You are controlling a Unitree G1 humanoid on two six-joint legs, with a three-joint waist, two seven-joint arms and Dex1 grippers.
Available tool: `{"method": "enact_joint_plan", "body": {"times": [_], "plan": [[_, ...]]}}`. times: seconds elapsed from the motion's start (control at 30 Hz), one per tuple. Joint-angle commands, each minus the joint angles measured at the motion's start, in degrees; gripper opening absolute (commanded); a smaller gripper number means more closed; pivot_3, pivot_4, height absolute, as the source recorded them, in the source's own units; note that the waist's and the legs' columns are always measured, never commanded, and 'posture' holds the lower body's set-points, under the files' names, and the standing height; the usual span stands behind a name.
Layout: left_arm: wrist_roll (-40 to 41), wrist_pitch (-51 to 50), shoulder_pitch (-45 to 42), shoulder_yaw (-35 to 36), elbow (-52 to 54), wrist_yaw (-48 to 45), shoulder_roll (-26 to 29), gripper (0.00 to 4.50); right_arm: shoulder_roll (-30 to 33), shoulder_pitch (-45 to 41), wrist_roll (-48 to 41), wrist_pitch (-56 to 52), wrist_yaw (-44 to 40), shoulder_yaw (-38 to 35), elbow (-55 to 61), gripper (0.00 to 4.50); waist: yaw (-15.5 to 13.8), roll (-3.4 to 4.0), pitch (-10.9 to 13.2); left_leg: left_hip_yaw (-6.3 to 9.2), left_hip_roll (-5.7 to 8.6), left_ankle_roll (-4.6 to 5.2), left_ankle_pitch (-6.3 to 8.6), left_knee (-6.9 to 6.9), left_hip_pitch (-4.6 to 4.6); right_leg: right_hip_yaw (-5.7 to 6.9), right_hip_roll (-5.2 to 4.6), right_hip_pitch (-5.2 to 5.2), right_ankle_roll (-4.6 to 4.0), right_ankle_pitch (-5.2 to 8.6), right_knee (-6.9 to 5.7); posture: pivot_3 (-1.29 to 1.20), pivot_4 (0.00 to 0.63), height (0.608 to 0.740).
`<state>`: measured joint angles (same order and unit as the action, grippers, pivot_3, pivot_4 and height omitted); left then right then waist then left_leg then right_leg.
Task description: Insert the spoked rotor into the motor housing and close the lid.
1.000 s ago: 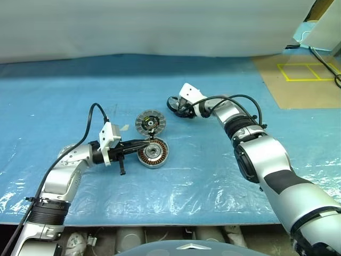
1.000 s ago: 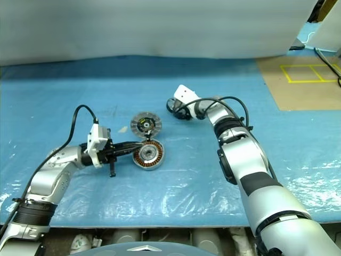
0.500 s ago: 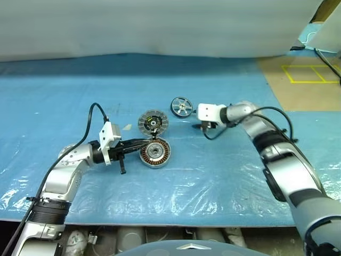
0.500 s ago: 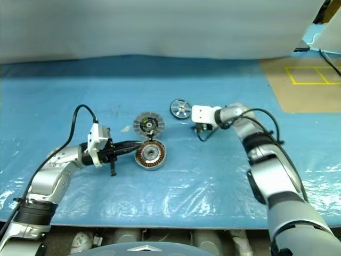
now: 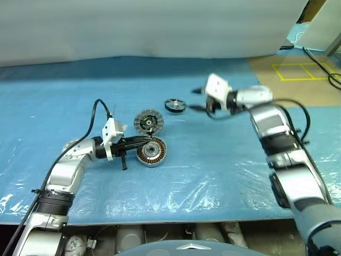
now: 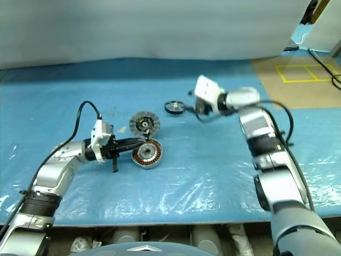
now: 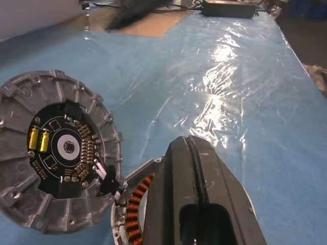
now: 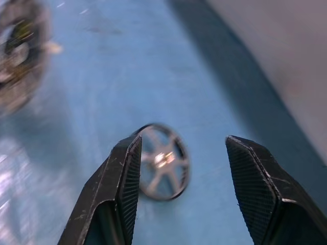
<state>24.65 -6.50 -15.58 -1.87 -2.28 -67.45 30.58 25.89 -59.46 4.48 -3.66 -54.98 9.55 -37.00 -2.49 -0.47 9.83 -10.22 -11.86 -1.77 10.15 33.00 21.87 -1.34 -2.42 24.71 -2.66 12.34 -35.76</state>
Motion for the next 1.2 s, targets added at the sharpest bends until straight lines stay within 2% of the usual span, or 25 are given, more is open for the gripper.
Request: {"method": "enact_joint_plan", "body": {"times": [0.03,0.17,0.3,0.53,0.73,1.0,1.2], "plan": [[0.24,0.73,-0.10,0.53,1.09,-0.12,0.13,0.00,-5.16,-7.90,1.98,4.08,8.30,-0.51,-19.65,2.66,0.03,0.00,0.00,-0.01,0.01,-0.12,-0.07,-0.02,0.13,0.01,0.00,0.09,-0.03,0.02,0.06,0.00,0.150,0.740],[0.31,0.34,1.49,0.85,2.93,0.62,0.39,0.00,-10.54,-12.67,3.09,5.11,12.33,-0.81,-32.28,2.66,-0.11,0.01,0.01,0.02,-0.04,-0.09,-0.16,-0.04,0.81,0.25,-0.02,0.59,-0.07,0.03,0.05,0.00,0.150,0.740],[0.50,-0.22,3.35,1.40,4.97,1.50,0.89,0.00,-12.57,-13.68,3.78,5.44,14.52,-1.39,-36.57,2.66,-0.64,0.07,0.04,0.16,-0.16,-0.05,-0.18,0.01,1.31,0.63,-0.02,0.90,-0.18,0.10,-0.02,0.00,0.150,0.740],[0.59,-0.31,5.30,1.77,6.58,2.55,1.67,0.00,-12.86,-13.64,4.69,6.12,13.36,-1.54,-37.68,2.66,-0.61,0.11,0.07,0.16,-0.46,-0.22,-0.06,0.15,1.13,0.70,-0.03,0.77,-0.20,0.10,-0.11,0.00,0.150,0.740],[0.37,-0.08,5.12,1.36,6.08,2.62,1.57,0.00,-12.60,-12.54,4.89,7.56,8.98,-1.44,-36.36,2.66,-0.61,0.13,0.08,0.14,-0.55,-0.22,-0.06,0.25,1.04,0.71,-0.03,0.62,-0.20,0.10,-0.11,0.00,0.150,0.740],[-0.49,1.02,3.24,0.42,3.61,1.71,1.00,0.00,-14.09,-9.95,7.46,6.97,15.38,-0.74,-37.83,2.66,-0.61,0.13,0.08,0.13,-0.47,-0.21,-0.07,0.27,1.08,0.76,-0.02,0.62,-0.20,0.10,-0.10,0.00,0.150,0.740],[-0.50,1.02,3.98,0.76,3.96,1.44,1.27,0.00,-15.04,-8.87,8.29,7.22,15.76,-0.31,-37.89,2.66,-0.36,0.13,0.07,0.13,-0.48,-0.22,-0.07,0.27,1.05,0.77,-0.01,0.61,-0.20,0.10,-0.11,0.00,0.150,0.740]]}}
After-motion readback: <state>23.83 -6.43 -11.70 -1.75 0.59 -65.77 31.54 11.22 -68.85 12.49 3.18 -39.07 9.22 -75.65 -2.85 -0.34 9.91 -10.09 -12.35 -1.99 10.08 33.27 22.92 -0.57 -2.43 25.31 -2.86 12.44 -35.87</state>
